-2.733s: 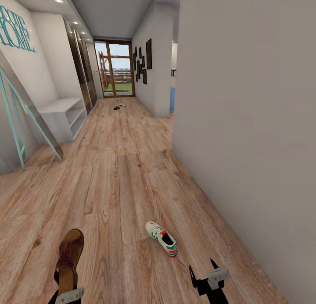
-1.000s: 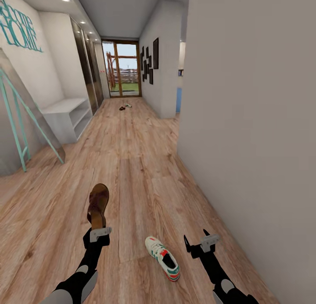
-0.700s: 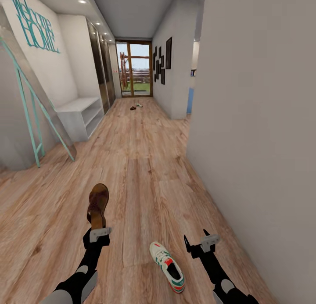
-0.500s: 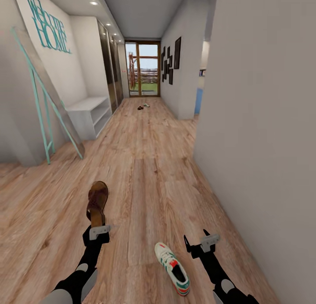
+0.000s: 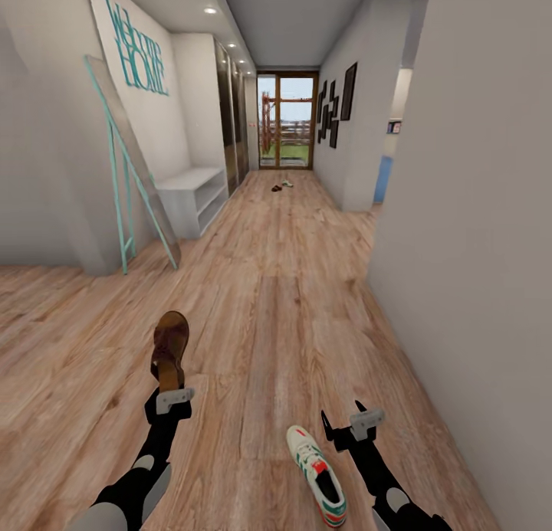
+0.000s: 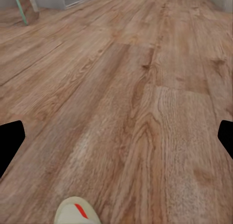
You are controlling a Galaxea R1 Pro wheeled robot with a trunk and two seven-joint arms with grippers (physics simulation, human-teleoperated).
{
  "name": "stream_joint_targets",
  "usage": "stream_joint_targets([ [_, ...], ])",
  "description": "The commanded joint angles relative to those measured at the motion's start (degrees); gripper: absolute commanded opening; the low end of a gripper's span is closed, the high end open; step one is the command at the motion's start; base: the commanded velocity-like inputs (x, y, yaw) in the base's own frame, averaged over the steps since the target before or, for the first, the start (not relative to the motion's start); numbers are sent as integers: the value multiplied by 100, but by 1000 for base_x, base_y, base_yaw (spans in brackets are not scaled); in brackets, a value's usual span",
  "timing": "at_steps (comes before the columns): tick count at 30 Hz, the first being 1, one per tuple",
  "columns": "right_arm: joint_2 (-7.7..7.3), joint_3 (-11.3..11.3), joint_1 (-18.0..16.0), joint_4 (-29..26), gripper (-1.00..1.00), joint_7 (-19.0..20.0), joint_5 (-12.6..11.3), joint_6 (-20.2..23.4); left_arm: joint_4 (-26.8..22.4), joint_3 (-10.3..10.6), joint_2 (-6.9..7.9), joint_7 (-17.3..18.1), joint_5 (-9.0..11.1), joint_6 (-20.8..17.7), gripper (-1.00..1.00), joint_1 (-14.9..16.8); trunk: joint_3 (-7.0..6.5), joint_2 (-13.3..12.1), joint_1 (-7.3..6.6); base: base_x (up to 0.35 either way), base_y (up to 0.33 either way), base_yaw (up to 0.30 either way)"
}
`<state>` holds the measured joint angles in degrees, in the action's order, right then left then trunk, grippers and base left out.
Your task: Pick up the two gym shoes and the two sandals from the corridor floor and place them onto the hallstand (shoe rack) in the corridor, making sure they are on the rack and not on the floor. Arrange them so the two gym shoes are next to each other and the two sandals are next to each other.
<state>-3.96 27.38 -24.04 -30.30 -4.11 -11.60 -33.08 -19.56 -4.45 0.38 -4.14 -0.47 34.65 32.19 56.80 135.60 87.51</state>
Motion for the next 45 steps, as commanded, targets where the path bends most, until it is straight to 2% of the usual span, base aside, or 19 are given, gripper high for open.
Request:
stream_joint_targets([
  [1, -8, 48, -4, -2, 100, -44, -35, -15, 5, -5, -2, -16, -24, 15, -100, 6, 5, 2, -1, 0, -261, 279],
  [9, -8, 48, -4, -2, 100, -46, -35, -15, 4, -3, -1, -20, -24, 14, -100, 6, 5, 2, -1, -47, -270, 227],
  [22, 0, 63, -4, 23, 100, -51, -27, -15, 3, -7, -1, -25, -24, -6, -100, 6, 5, 2, -1, -47, -266, 19],
  [37, -3, 65, -4, 46, 100, -58, -31, -23, -3, -10, 5, -25, -24, 9, -100, 8, 5, 2, -1, -1, -36, 0],
  [40, -4, 65, -4, 46, 100, -63, -35, -23, -4, 96, 6, -3, -29, 6, -100, 11, 5, 2, -1, 0, 0, 0],
  [41, -2, 76, -4, 59, 100, -53, -29, -23, -4, 397, 46, 58, -31, -44, -100, 76, 5, 2, -1, 0, 0, 0],
  [45, 13, 87, -4, 71, 100, -38, -13, -12, -35, 512, 16, 160, -26, -111, -100, 147, 5, 2, -1, 0, 0, 0],
])
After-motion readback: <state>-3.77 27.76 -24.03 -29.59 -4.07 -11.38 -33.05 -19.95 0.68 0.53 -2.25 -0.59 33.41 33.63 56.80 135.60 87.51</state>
